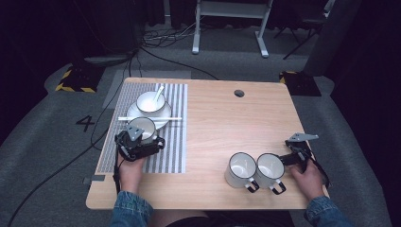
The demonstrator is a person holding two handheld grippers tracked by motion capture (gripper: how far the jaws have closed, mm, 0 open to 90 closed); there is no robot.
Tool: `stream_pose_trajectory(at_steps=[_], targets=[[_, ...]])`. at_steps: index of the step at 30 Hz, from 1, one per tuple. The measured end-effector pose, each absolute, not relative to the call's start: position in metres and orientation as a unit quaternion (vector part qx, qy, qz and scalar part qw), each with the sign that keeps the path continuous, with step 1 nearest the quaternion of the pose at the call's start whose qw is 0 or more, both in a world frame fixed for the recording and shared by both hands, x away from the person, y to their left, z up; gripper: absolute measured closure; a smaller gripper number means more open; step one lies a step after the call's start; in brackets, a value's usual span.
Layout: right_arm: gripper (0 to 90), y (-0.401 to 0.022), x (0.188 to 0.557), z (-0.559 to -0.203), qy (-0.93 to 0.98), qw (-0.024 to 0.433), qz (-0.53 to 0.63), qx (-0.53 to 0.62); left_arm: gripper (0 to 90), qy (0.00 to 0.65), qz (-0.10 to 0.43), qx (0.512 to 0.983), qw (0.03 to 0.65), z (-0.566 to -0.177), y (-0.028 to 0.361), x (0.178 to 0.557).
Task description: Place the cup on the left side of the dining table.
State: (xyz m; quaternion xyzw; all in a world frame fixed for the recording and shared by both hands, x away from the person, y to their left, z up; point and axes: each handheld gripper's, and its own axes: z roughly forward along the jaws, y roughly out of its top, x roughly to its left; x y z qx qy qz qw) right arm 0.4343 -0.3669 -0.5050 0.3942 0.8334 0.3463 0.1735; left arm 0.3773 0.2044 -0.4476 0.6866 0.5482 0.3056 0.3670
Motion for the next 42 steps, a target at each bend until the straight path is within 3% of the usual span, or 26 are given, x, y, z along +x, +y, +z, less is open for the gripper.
stream_pose_trajectory(at_steps=[18, 42], targets=[[0.2, -0.367, 0.434, -0.505, 0.834, 0.174, 0.346, 0.393, 3.3, 0.566, 0.245, 0.712, 0.335, -0.476, 0.196, 0.402], [0.3, -0.367, 0.434, -0.505, 0.835, 0.174, 0.345, 0.392, 2.9, 0.556, 0.254, 0.72, 0.327, -0.485, 0.196, 0.394]])
